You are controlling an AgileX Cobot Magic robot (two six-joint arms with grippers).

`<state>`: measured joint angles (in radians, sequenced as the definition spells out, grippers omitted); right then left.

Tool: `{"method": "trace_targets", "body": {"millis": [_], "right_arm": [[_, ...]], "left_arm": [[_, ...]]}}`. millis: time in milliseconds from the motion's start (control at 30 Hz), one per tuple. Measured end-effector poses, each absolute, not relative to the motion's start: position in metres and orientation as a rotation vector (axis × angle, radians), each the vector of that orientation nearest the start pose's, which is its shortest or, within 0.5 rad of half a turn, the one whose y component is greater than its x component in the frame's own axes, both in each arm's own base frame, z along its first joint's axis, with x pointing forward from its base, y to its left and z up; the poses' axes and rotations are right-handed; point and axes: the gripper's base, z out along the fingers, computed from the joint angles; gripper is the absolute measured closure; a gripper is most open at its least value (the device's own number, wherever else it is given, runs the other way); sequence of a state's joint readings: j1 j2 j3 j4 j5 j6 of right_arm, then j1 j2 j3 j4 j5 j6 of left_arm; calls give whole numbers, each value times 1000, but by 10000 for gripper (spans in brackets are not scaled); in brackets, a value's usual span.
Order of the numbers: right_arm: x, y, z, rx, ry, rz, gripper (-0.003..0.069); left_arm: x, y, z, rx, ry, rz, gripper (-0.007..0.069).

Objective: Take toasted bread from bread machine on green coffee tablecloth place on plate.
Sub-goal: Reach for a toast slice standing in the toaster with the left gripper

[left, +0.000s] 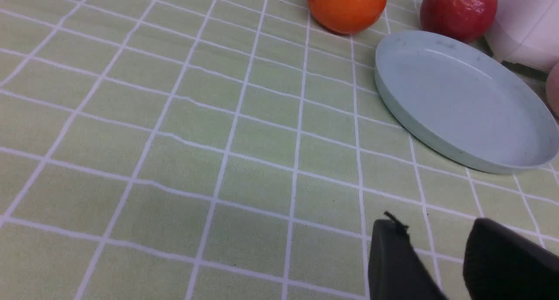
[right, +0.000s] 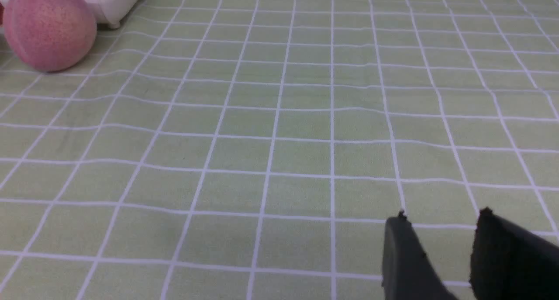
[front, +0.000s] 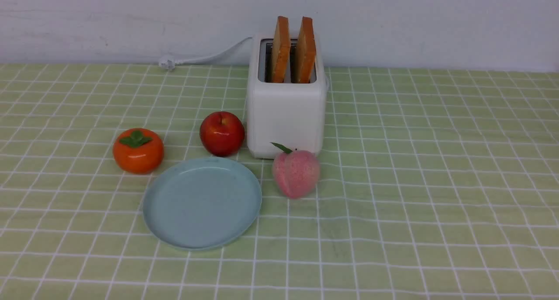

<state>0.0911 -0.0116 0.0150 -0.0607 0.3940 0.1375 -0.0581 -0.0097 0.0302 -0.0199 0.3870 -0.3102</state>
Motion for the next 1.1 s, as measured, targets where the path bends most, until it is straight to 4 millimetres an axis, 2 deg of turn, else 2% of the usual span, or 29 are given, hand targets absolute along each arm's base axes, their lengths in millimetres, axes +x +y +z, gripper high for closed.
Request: {"method": "trace_targets", "body": {"millis": [933, 1100], "right_arm": [[52, 3, 173, 7, 1881, 97, 419], [52, 3, 173, 7, 1881, 97, 419]], "left_arm": [[52, -4, 170, -251, 1872, -273, 386], [54, -6, 177, -327, 1787, -386, 386]]}}
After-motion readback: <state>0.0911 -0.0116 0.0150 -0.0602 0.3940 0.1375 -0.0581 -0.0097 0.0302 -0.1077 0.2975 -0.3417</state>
